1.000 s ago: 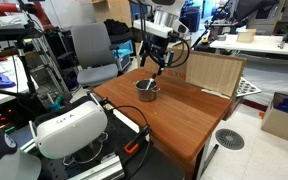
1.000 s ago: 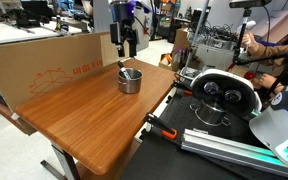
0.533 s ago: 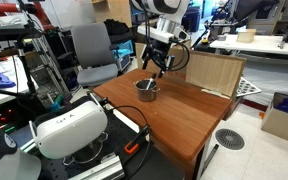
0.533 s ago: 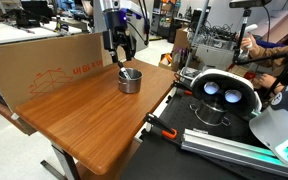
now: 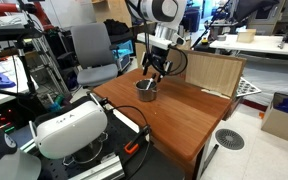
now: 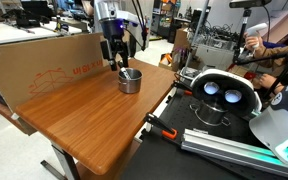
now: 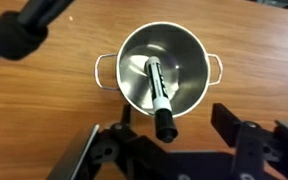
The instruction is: Remove the marker from the silver cup
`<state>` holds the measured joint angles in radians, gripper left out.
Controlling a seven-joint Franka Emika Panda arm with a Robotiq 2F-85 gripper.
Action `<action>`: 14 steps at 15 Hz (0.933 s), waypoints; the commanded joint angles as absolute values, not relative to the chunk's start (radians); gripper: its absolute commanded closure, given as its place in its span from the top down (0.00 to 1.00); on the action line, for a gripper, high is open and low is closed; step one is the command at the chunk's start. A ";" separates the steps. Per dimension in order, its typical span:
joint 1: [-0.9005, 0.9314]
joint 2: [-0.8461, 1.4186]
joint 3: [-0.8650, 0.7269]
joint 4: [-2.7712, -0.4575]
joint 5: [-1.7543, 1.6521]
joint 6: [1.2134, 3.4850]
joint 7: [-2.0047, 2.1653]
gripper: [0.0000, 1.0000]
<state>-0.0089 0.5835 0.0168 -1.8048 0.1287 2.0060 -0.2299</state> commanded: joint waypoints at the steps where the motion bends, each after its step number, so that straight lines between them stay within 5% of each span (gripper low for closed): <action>1: -0.003 0.580 0.023 -1.826 0.085 2.064 -0.212 0.58; 9: -0.005 0.577 0.024 -1.823 0.048 2.071 -0.199 0.01; 14: -0.007 0.545 0.025 -1.856 0.045 2.090 -0.203 0.05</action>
<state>-0.0053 0.5758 0.0184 -1.8125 0.0659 2.0584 -0.2206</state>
